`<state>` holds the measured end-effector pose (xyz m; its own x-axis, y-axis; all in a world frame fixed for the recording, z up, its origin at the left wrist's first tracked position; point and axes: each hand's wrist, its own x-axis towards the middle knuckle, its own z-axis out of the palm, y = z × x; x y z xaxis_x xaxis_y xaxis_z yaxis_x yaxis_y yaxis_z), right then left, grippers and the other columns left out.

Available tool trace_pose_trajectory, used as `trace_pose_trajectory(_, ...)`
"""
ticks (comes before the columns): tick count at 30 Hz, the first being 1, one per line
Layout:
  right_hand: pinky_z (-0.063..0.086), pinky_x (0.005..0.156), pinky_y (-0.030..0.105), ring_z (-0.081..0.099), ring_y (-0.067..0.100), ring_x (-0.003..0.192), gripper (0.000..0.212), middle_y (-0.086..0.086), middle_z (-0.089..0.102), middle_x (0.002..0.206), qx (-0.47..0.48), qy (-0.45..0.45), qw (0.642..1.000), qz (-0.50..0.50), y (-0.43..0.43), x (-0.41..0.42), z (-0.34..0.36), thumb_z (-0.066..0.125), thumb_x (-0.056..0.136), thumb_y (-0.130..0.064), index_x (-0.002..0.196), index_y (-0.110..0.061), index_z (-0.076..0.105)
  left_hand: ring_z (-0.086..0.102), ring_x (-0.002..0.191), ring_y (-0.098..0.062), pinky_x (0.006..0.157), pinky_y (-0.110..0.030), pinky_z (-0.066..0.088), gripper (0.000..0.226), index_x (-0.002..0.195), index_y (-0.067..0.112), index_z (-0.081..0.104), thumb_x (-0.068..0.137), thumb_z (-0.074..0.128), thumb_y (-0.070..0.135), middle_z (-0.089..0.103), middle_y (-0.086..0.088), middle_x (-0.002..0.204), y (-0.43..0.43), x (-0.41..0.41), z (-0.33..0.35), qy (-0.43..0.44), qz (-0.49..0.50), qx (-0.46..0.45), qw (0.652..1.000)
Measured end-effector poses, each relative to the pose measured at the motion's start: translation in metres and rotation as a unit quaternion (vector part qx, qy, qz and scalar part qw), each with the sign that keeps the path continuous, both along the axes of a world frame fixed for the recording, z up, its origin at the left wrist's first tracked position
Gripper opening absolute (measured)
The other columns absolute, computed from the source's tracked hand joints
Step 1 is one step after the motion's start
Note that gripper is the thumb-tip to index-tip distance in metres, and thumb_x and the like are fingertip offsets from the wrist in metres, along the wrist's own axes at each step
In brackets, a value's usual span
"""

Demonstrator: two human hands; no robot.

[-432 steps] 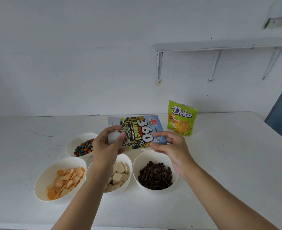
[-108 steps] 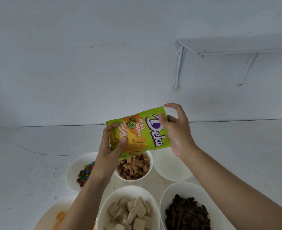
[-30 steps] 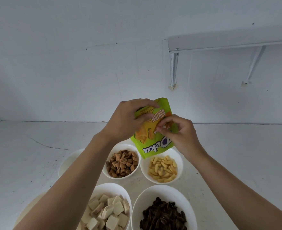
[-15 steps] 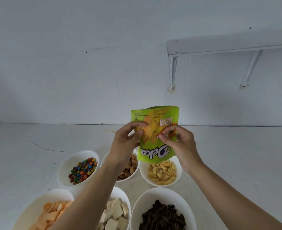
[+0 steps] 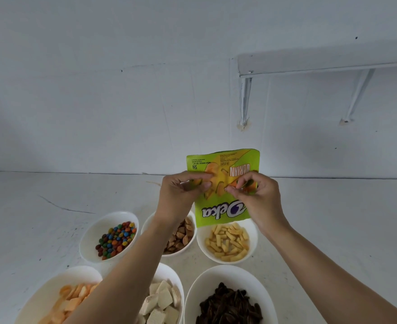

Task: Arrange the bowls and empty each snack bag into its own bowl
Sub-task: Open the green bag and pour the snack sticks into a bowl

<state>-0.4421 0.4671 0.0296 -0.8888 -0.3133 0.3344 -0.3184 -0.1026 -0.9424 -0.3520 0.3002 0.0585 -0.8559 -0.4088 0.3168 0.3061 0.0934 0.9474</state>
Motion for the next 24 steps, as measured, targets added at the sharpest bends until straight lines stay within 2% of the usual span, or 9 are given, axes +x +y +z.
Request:
trace_pose_trajectory(4, 0.057, 0.069, 0.022, 0.072, 0.019, 0.087, 0.022, -0.003, 0.074, 0.082, -0.03, -0.024, 0.999, -0.011, 0.0, 0.0, -0.002, 0.087, 0.073, -0.005, 0.073, -0.011, 0.065, 0.077, 0.097, -0.027, 0.08, -0.041, 0.064, 0.033, 0.114, 0.003, 0.075, 0.084, 0.073, -0.01, 0.078, -0.008, 0.111, -0.008, 0.007, -0.004, -0.079, -0.051, -0.058, 0.994)
trace_pose_trajectory(9, 0.058, 0.072, 0.025, 0.071, 0.024, 0.091, 0.02, -0.001, 0.075, 0.085, -0.016, -0.007, 1.0, 0.009, -0.001, 0.0, -0.001, 0.087, 0.073, -0.008, 0.074, -0.015, 0.069, 0.078, 0.089, -0.023, 0.072, -0.03, 0.064, 0.031, 0.112, 0.006, 0.077, 0.085, 0.072, -0.009, 0.08, -0.005, 0.103, -0.008, 0.011, -0.009, -0.102, -0.016, -0.065, 0.993)
trace_pose_trajectory(14, 0.063, 0.08, 0.041, 0.067, 0.019, 0.106, 0.034, -0.005, 0.069, 0.111, 0.088, -0.011, 0.992, 0.092, 0.004, -0.003, 0.003, 0.09, 0.07, -0.009, 0.085, -0.024, 0.063, 0.078, 0.086, -0.025, 0.073, -0.032, 0.064, 0.033, 0.111, 0.012, 0.078, 0.084, 0.074, -0.007, 0.08, -0.003, 0.1, -0.006, 0.015, -0.008, -0.103, 0.013, -0.021, 0.994)
trace_pose_trajectory(16, 0.062, 0.083, 0.044, 0.066, 0.02, 0.107, 0.037, -0.003, 0.067, 0.111, 0.139, -0.018, 0.982, 0.13, 0.008, -0.005, 0.002, 0.092, 0.067, -0.011, 0.086, -0.023, 0.062, 0.078, 0.085, -0.024, 0.074, -0.035, 0.065, 0.036, 0.11, 0.017, 0.078, 0.083, 0.075, -0.006, 0.08, -0.002, 0.098, -0.007, 0.015, -0.009, -0.104, 0.033, -0.007, 0.994)
trace_pose_trajectory(20, 0.063, 0.08, 0.037, 0.069, 0.017, 0.107, 0.038, 0.0, 0.069, 0.108, 0.17, -0.039, 0.964, 0.198, 0.013, -0.001, -0.004, 0.092, 0.066, -0.004, 0.087, -0.013, 0.062, 0.078, 0.082, -0.023, 0.073, -0.035, 0.065, 0.038, 0.111, 0.018, 0.078, 0.082, 0.077, -0.006, 0.08, -0.004, 0.1, -0.007, 0.017, -0.012, -0.116, 0.064, 0.012, 0.991)
trace_pose_trajectory(24, 0.057, 0.081, 0.022, 0.064, 0.01, 0.104, 0.036, -0.008, 0.065, 0.105, 0.206, -0.01, 0.959, 0.194, 0.017, -0.001, 0.001, 0.086, 0.07, 0.003, 0.083, -0.021, 0.063, 0.075, 0.102, -0.025, 0.083, -0.041, 0.063, 0.042, 0.116, 0.022, 0.077, 0.081, 0.078, -0.002, 0.075, -0.005, 0.12, -0.014, 0.023, -0.013, -0.13, -0.021, 0.048, 0.99)
